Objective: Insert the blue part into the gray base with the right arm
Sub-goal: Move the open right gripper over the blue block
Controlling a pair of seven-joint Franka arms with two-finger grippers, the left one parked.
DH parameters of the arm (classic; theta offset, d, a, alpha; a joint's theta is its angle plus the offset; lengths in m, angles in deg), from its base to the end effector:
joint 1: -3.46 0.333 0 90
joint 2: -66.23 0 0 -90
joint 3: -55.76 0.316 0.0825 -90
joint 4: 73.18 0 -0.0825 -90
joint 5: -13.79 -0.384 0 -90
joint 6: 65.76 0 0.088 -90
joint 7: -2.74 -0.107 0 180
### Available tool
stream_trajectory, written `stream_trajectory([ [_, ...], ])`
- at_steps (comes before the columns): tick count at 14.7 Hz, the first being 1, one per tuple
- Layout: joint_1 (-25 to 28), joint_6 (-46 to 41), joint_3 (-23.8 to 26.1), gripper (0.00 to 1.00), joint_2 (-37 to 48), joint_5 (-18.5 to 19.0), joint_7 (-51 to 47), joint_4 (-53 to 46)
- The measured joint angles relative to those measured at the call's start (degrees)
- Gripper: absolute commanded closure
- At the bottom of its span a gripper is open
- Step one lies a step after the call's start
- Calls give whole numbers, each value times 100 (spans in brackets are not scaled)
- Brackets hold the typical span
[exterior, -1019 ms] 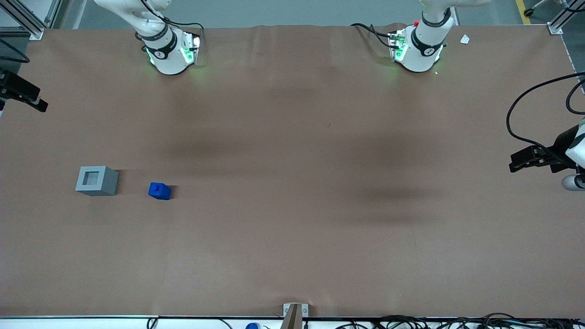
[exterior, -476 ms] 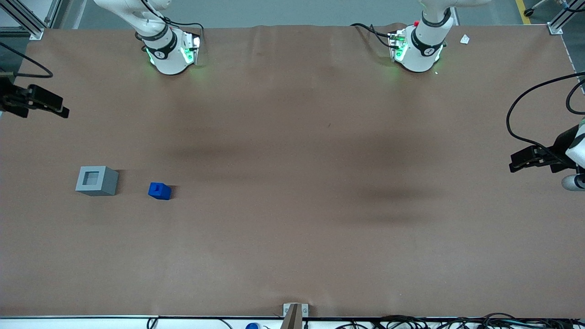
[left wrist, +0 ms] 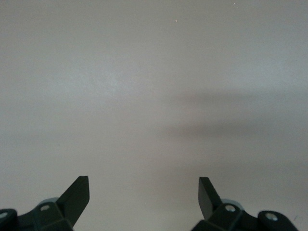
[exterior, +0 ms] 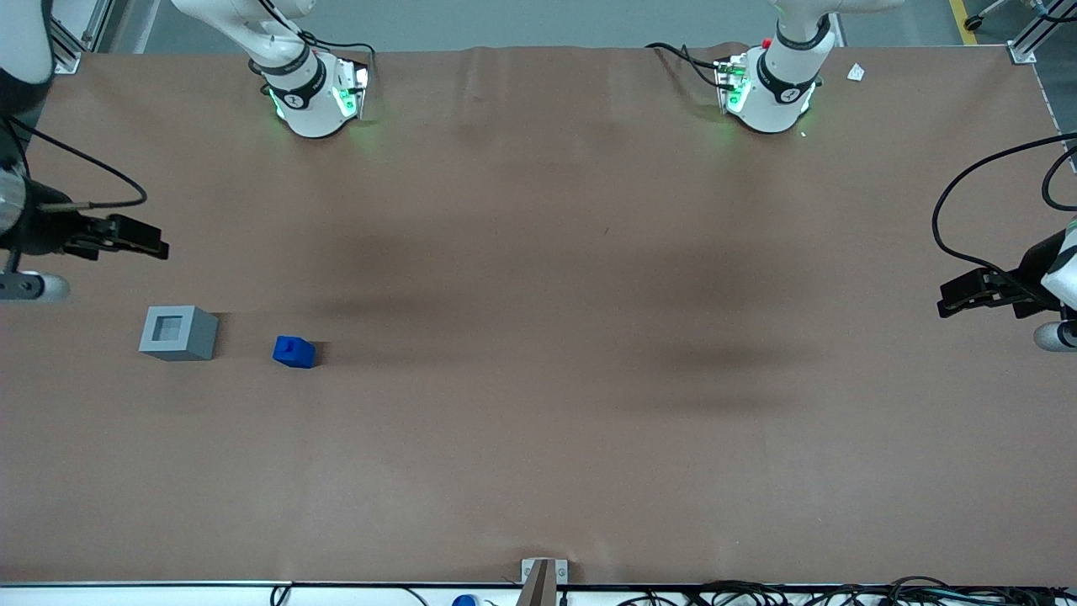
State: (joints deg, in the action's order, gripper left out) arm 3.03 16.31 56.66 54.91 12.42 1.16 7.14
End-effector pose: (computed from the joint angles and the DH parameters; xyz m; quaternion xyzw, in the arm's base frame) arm 0.5981 0.0068 0.5780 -0.9964 0.0090 0.0836 0.0120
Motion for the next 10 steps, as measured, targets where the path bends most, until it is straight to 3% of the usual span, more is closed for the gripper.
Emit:
stream_trajectory([
  [10, 245, 1646, -1, 0, -232, 59, -361, 1209],
])
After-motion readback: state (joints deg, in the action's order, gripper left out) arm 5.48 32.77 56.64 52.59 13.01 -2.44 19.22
